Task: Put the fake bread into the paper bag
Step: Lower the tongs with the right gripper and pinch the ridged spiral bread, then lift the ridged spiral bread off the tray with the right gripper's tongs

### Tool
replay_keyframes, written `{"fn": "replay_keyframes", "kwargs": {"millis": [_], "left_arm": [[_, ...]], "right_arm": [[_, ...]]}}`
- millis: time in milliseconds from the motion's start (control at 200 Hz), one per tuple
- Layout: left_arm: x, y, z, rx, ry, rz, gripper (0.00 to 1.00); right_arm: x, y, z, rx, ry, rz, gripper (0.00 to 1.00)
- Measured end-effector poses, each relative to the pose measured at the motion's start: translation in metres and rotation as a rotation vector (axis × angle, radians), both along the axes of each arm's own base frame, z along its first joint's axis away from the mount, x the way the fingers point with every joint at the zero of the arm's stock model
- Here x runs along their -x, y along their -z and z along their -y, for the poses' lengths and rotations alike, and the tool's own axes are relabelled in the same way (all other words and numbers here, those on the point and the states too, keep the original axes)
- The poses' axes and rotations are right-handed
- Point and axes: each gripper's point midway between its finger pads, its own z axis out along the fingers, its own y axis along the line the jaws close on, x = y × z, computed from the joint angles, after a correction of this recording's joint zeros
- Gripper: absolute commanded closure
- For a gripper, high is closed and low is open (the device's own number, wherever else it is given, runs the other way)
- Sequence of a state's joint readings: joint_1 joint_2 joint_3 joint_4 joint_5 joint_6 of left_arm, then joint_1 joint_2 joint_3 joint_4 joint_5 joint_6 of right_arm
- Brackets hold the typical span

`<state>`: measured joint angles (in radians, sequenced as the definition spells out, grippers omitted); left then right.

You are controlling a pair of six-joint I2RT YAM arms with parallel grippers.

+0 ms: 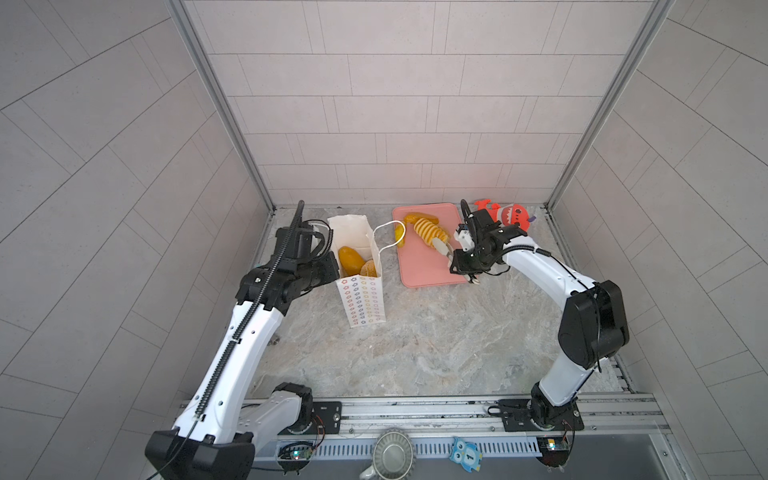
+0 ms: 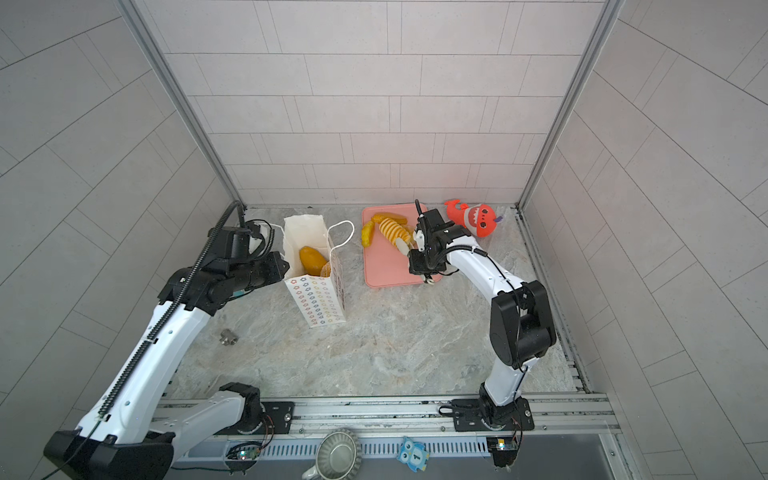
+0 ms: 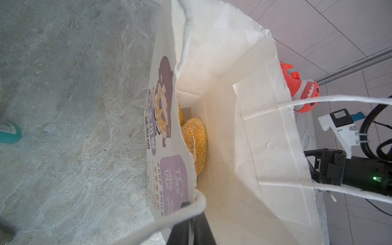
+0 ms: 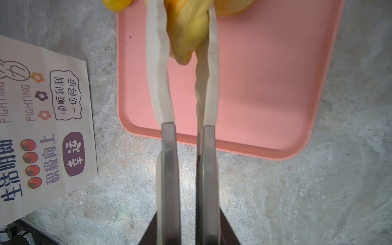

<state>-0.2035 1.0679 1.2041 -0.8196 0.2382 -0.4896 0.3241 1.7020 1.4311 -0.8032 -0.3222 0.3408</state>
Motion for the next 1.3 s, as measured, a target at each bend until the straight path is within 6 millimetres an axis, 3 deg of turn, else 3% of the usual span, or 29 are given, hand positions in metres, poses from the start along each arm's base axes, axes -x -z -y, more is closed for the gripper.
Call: {"fn": "replay_keyframes", "kwargs": {"millis": [345,926,1301], "left_arm": [[0.000,0.000,0.000,0.001,0.000,0.000,0.90],[0.000,0.000,0.000,0.003,0.001,0.001,0.90],[0.000,-0.001,0.001,0.007,-0.002,0.000,0.89]], "right_arm": [[0.012,-0.032,0.013,0.024,0.020,0.052,0.69],[0.029,-0.119,0.033,0.012,0.068,0.297,0.68],[0.029,-0.148,0.042,0.032,0.096,0.358,0.67]]}}
